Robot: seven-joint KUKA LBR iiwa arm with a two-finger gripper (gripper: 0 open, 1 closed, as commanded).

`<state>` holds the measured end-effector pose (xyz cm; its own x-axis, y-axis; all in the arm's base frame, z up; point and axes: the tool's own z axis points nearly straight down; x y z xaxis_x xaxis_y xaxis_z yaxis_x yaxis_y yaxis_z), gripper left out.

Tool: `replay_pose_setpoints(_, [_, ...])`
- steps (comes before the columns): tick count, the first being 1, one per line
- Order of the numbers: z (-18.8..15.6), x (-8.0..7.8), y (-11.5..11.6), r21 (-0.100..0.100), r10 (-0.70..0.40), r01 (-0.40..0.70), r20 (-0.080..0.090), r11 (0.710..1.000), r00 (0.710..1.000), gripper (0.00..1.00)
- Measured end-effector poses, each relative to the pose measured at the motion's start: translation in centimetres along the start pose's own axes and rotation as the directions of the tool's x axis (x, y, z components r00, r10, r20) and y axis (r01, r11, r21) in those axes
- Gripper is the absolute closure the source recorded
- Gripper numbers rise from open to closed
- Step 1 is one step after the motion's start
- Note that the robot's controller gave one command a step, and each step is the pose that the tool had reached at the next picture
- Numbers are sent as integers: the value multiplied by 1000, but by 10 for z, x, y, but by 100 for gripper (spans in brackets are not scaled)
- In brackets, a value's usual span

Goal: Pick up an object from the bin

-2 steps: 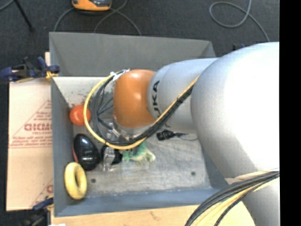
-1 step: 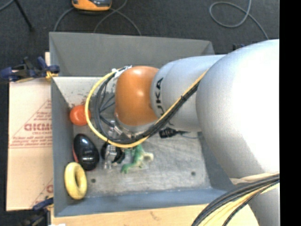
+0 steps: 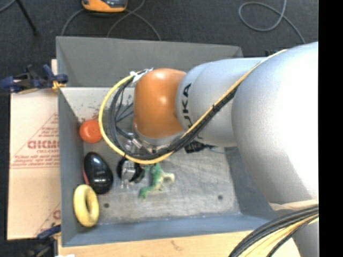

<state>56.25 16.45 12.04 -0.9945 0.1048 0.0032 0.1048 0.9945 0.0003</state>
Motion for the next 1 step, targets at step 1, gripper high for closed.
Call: replay_pose_setpoints(1, [-21,-1,0,-2,0,0,5,1000,1000,100])
